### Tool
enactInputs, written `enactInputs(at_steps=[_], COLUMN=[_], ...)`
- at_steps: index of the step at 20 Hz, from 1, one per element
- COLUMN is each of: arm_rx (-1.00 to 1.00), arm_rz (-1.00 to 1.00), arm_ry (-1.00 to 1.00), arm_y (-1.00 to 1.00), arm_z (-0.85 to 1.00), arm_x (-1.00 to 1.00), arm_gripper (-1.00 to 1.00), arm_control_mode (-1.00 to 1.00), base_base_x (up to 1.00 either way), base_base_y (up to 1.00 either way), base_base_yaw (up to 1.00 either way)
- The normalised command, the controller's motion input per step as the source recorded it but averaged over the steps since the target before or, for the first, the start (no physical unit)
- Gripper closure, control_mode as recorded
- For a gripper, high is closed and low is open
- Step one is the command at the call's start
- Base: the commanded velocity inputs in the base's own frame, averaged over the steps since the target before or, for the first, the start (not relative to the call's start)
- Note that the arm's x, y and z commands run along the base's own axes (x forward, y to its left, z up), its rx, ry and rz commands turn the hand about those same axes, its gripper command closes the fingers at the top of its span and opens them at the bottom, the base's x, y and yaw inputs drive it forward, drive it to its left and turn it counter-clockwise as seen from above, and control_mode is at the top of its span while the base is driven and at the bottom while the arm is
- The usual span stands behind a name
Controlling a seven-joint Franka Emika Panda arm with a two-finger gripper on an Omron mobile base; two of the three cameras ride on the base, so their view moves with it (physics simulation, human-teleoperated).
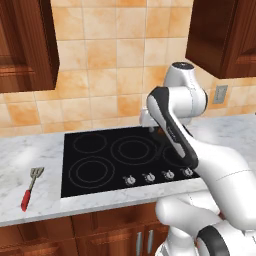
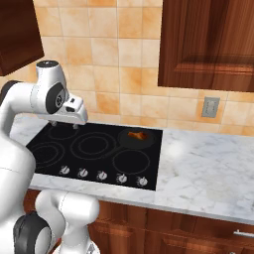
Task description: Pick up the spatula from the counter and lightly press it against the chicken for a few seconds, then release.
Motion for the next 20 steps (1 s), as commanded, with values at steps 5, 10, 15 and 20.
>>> enactInputs(at_steps=[5,10,15,20], arm_rx=[0.04,0.02,0.01,0.01], arm_rz=[-0.02,-0.01,0.0,0.0], arm_ry=[-0.04,-0.02,-0.01,-0.02], arm_y=[0.41,0.35,0.42,0.5], arm_z=[0.0,-0.03,-0.11,-0.11], arm_x=[-0.35,-0.32,-0.24,-0.2], arm_gripper=[-1.0,-1.0,-1.0,-1.0], arm_control_mode=[-1.0,-1.0,-1.0,-1.0], base_base_x=[0.0,0.0,0.0,0.0], base_base_y=[0.0,0.0,0.0,0.0], base_base_yaw=[0.0,0.0,0.0,0.0])
